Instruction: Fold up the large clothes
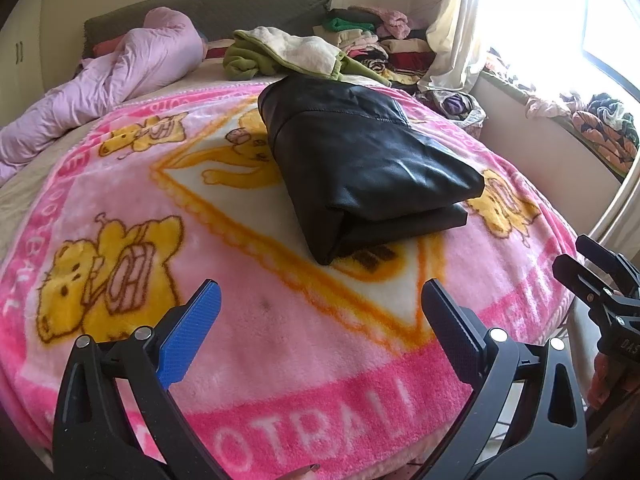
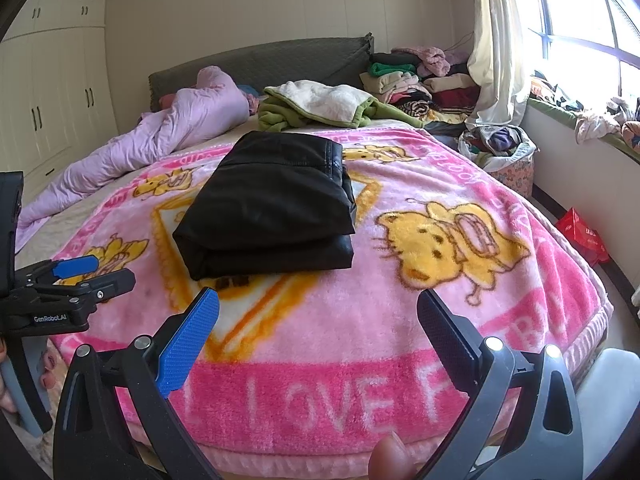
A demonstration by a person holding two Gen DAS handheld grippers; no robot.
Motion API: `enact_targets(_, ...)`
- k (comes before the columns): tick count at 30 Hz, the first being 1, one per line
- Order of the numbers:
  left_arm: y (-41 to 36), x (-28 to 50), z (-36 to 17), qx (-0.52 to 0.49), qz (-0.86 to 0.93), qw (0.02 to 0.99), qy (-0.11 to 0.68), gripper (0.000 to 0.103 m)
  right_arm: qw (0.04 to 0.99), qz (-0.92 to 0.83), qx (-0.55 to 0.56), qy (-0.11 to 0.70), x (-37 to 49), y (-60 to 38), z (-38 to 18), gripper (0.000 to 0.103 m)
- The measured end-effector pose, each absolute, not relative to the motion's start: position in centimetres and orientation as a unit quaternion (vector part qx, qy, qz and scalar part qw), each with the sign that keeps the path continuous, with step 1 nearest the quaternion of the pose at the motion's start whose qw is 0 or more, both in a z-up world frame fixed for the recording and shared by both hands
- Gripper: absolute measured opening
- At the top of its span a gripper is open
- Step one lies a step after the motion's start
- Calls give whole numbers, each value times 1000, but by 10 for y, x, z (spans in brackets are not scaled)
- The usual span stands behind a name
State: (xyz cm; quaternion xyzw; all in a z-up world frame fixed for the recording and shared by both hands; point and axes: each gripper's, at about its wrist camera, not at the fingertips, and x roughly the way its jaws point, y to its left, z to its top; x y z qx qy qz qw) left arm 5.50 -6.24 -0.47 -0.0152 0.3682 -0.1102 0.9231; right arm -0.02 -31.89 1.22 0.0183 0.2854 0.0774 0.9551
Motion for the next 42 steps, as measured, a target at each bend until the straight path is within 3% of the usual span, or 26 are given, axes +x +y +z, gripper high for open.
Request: enact_targets(42,-62,59,-11,-9,-94,922,376,94,952,73,8,298,9,-305,8,99)
